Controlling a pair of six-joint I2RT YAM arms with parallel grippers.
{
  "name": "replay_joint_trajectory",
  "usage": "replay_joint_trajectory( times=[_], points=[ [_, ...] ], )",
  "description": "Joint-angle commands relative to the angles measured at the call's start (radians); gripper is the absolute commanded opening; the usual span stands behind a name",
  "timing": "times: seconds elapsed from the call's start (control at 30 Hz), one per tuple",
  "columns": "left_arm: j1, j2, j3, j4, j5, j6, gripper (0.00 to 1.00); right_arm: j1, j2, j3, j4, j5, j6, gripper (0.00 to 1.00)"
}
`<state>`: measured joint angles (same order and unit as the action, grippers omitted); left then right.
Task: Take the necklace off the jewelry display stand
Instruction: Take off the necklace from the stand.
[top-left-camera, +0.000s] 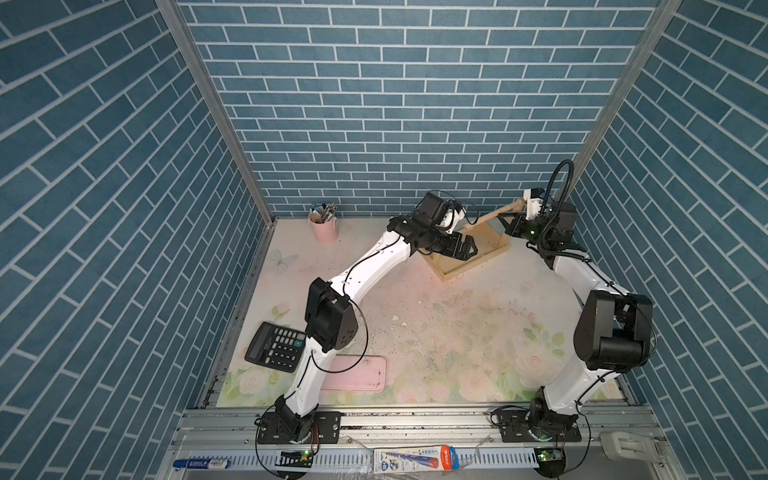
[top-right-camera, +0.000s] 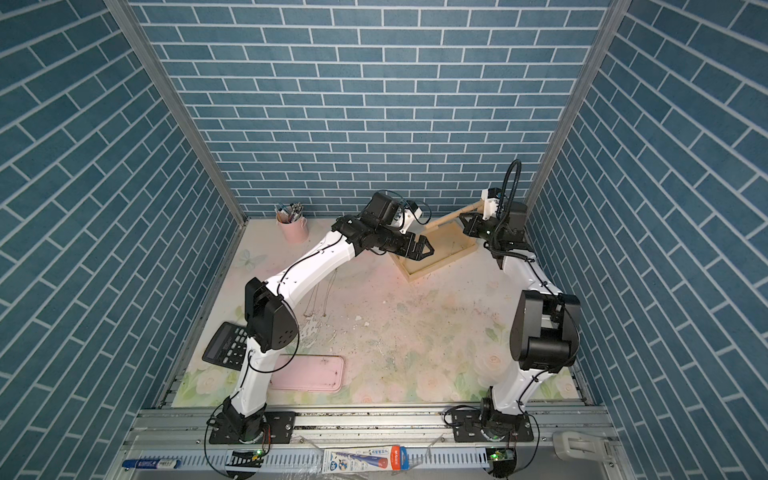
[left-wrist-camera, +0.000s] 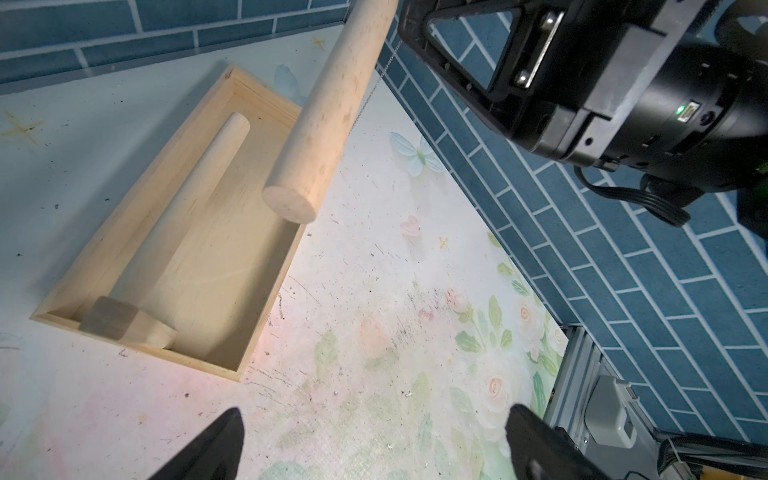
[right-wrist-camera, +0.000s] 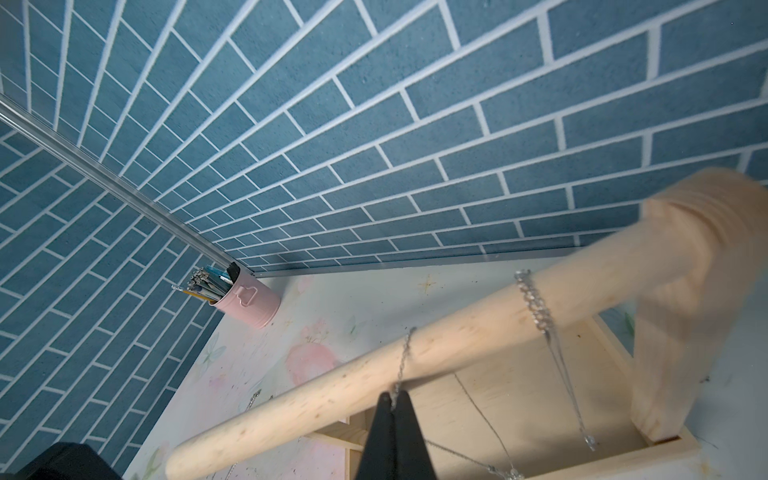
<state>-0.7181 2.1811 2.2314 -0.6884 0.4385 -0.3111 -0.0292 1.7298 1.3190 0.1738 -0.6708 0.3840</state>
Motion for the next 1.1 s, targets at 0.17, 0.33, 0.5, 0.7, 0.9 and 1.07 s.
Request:
replay_joint_trajectory(
  times=[0.17, 0.33, 0.5, 0.7, 0.9, 1.07],
  points=[
    [0.006, -0.095, -0.071, 0.043, -0.012, -0.023, 0.99, 0.029, -0.063, 0.023, -0.075, 0.020, -0.064, 0.02],
    [0.008, -0.119, -0.099, 0.047, -0.017, -0.026, 0.99, 0.041, -0.079, 0.038, -0.106, 0.031, -0.078, 0.01],
    [0.011, -0.153, -0.145, 0.068, -0.028, -0.038, 0.99, 0.061, -0.093, 0.056, -0.137, 0.043, -0.091, 0.01],
    [0.022, -0.199, -0.212, 0.103, -0.032, -0.056, 0.99, 0.088, -0.105, 0.083, -0.176, 0.057, -0.106, 0.00],
    [0.025, -0.237, -0.252, 0.111, -0.047, -0.057, 0.99, 0.114, -0.117, 0.110, -0.214, 0.069, -0.119, 0.00],
    [0.028, -0.251, -0.257, 0.078, -0.093, -0.065, 0.99, 0.137, -0.122, 0.141, -0.256, 0.086, -0.141, 0.00]
  ],
)
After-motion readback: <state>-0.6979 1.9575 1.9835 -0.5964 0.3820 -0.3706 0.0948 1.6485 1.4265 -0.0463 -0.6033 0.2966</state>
